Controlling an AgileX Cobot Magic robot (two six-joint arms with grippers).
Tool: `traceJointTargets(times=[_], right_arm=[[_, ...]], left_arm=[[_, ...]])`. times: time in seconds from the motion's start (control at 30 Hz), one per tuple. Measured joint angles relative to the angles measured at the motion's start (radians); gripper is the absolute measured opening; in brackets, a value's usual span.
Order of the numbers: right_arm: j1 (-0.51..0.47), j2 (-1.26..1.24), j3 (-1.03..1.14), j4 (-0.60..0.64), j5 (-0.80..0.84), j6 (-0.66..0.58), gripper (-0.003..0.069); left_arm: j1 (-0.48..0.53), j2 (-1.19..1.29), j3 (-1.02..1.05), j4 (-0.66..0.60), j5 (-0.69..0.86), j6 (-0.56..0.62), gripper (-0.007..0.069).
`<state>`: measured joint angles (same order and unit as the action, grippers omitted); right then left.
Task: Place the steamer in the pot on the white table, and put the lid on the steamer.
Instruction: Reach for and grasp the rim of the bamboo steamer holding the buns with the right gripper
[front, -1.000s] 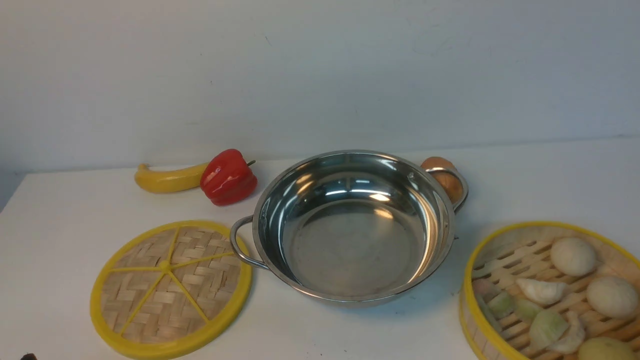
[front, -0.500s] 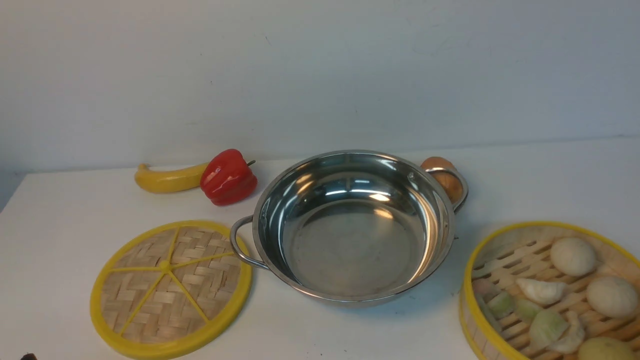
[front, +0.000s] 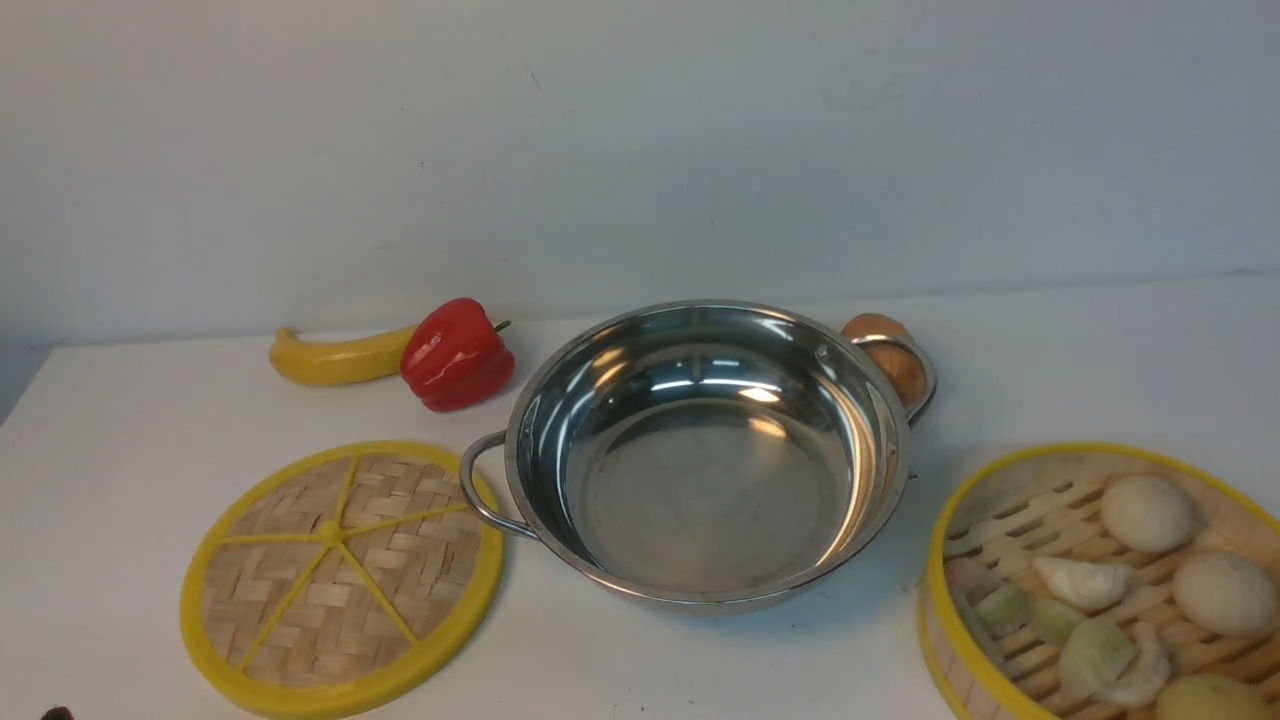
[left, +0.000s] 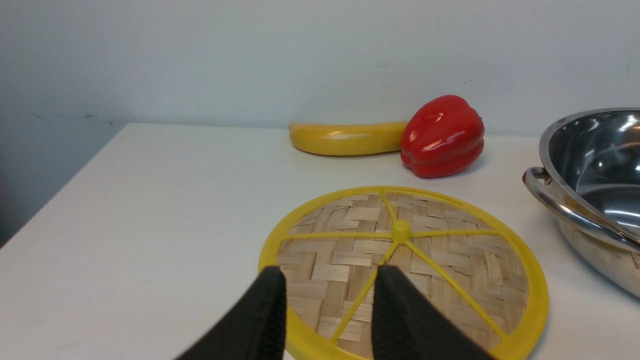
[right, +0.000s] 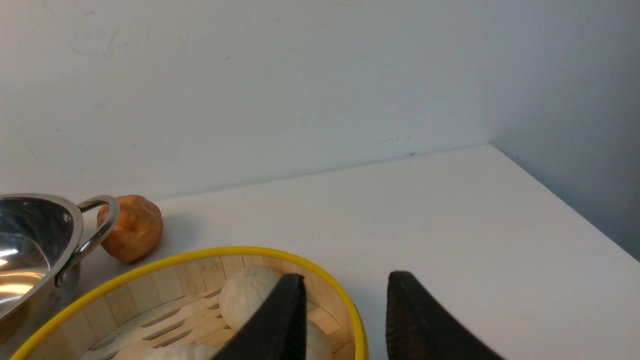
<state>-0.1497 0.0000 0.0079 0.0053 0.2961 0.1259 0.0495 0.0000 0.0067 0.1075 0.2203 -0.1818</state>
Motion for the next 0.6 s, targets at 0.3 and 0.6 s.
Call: traceJointTargets(times=[0.3,0.6], right_arm=[[0.000,0.000,0.000,-0.011,0.000,-0.008,0.0243],[0.002,0.000,0.000,0.279,-0.001,0.014,0.0243]], left_arm=[[0.000,0.000,0.000,-0.004,0.000,-0.013,0.0241],[0.000,0.000,0.000,-0.334,0.000,-0.192,0.0241]])
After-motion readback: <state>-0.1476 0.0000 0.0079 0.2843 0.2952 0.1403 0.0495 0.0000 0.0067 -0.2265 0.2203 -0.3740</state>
